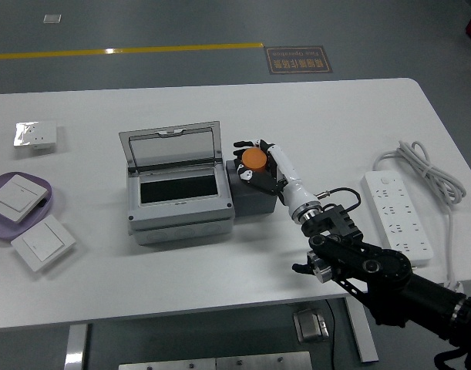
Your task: Pick up the cylinder from the cube,place it in the box,flap close box
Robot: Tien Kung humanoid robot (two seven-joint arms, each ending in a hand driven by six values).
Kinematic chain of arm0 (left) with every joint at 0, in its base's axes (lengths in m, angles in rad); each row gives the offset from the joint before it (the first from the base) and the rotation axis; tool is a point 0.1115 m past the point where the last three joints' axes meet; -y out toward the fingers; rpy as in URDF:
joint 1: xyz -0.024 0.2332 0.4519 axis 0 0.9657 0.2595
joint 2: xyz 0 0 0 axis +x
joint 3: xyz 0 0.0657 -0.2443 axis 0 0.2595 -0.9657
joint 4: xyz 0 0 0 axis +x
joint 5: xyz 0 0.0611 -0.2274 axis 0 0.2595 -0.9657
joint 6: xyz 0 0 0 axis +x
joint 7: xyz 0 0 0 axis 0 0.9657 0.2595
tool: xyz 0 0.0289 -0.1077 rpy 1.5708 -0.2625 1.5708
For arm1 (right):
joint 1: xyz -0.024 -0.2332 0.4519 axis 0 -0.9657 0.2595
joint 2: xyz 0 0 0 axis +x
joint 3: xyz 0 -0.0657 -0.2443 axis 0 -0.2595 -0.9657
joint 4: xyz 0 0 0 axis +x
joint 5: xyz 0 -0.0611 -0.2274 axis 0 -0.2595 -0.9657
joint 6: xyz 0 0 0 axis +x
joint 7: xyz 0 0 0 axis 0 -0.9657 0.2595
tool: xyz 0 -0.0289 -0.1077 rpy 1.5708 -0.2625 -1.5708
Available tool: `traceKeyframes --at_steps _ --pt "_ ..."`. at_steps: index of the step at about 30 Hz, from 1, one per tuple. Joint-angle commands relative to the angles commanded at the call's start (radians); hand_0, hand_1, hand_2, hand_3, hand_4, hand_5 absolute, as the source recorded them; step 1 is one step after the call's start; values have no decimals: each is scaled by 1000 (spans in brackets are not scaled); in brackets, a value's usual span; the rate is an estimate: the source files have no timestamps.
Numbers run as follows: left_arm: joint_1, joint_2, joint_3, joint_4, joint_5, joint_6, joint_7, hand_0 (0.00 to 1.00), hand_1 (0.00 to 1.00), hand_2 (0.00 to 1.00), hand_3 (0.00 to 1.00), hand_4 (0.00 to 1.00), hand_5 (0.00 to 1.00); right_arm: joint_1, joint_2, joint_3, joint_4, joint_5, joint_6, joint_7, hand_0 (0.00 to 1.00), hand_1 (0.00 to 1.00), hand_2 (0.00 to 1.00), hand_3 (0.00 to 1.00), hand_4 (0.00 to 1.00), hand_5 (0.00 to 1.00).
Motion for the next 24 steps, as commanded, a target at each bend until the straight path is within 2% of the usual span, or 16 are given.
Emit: traceKeyframes --at_steps 4,5,10,11,15,16,17,22,24 --pt "0 0 0 0 0 0 0 615 543 532 615 689 230 0 0 -2 0 -3 -3 -3 761 669 585 606 43 2" --pt "-1 0 0 0 0 0 0 615 543 532 615 688 228 0 0 -2 1 -4 -5 -4 756 641 558 559 2 2" --pt "0 0 -1 0 1 0 -1 615 543 532 615 688 228 -1 0 -2 5 -4 -9 -8 756 641 558 559 2 2" --pt "0 0 -1 0 0 0 -1 615 543 532 615 687 226 -1 0 -1 7 -4 -10 -7 687 619 538 517 2 2" --pt "0 0 -2 0 0 0 -1 615 543 532 615 687 226 -2 -3 12 19 -2 -13 -3 687 619 538 517 2 2" --pt "0 0 -2 0 1 0 -1 615 543 532 615 687 226 -3 -4 17 23 -3 -13 -1 687 619 538 517 2 2" --pt "0 0 -2 0 0 0 -2 616 543 532 615 686 225 -4 -5 22 27 -3 -13 0 671 601 517 471 2 2" --pt "1 -2 4 1 -5 0 -2 616 543 532 615 686 225 -11 -20 51 73 -7 -5 3 671 601 517 471 2 2" --pt "3 -3 7 1 -8 0 -3 616 543 532 615 687 226 -15 -28 59 101 -14 -5 1 697 594 508 435 2 2"
